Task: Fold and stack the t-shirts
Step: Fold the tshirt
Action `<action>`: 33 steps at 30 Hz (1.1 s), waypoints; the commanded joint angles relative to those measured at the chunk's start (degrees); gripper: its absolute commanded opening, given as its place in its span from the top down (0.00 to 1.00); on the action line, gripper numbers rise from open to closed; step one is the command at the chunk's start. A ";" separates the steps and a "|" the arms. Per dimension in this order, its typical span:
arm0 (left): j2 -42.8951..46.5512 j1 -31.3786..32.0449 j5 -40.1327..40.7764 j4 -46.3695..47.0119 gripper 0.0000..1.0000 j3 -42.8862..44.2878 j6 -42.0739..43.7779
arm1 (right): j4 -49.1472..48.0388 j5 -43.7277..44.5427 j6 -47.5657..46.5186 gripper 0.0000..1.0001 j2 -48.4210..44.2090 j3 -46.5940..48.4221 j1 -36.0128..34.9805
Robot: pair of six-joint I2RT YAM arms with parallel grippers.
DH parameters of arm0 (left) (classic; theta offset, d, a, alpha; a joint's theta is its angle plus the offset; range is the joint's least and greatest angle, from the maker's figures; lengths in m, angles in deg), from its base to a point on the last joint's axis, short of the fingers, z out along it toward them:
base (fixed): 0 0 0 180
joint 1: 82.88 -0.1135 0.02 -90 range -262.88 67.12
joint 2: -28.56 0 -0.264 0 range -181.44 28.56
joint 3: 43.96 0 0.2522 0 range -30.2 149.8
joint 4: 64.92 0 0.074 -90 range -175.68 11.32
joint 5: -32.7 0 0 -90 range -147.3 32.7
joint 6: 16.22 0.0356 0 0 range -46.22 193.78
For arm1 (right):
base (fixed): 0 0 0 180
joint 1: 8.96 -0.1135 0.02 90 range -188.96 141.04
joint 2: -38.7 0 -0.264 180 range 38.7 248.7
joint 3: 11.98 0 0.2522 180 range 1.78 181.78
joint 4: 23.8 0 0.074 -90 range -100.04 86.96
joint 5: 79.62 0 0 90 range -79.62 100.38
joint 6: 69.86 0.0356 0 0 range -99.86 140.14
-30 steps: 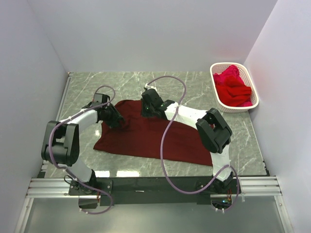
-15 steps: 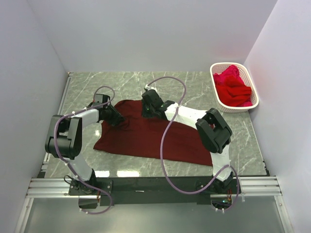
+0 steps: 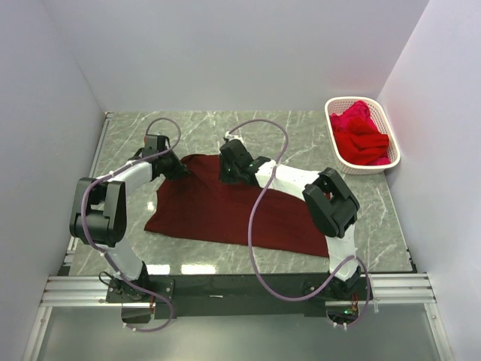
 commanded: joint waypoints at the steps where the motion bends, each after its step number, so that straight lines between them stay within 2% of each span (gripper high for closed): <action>1: 2.17 -0.02 1.99 1.46 0.86 2.97 7.60 | -1.65 1.70 -0.31 0.76 -3.38 -0.90 -0.13; 4: 0.69 0.07 4.62 -1.00 0.69 5.35 11.38 | -1.82 1.62 -0.22 0.76 -3.30 -0.90 -0.13; 5: 0.42 0.07 6.72 -2.22 0.56 5.70 12.52 | -1.91 1.61 -0.22 0.76 -3.30 -0.98 -0.13; 8: 0.24 0.07 9.89 -3.55 0.45 5.79 14.02 | -2.00 1.88 -0.22 0.76 -3.56 -1.51 -0.13; 13: 1.12 -0.10 16.84 -6.01 0.40 7.02 13.50 | -1.65 4.24 0.04 0.76 -4.00 -2.13 -0.05; 18: -2.83 -0.10 17.55 -9.43 0.43 16.14 13.15 | 0.73 6.63 1.44 0.75 -3.56 0.59 3.20; 21: -8.27 -0.19 15.01 -10.85 0.42 23.18 12.44 | -0.33 3.38 2.76 0.72 -2.51 1.82 7.33; 23: -12.58 -0.19 10.37 -11.38 0.40 27.30 13.49 | -0.15 1.45 3.30 0.62 -0.85 3.40 9.61; 26: -17.86 -0.28 2.81 -11.99 0.38 31.70 15.16 | 0.63 -1.45 3.73 0.55 2.31 7.62 11.55; 33: -24.89 -1.07 -7.93 -11.37 0.32 37.33 16.22 | 5.81 -3.13 6.63 0.50 9.97 19.30 13.23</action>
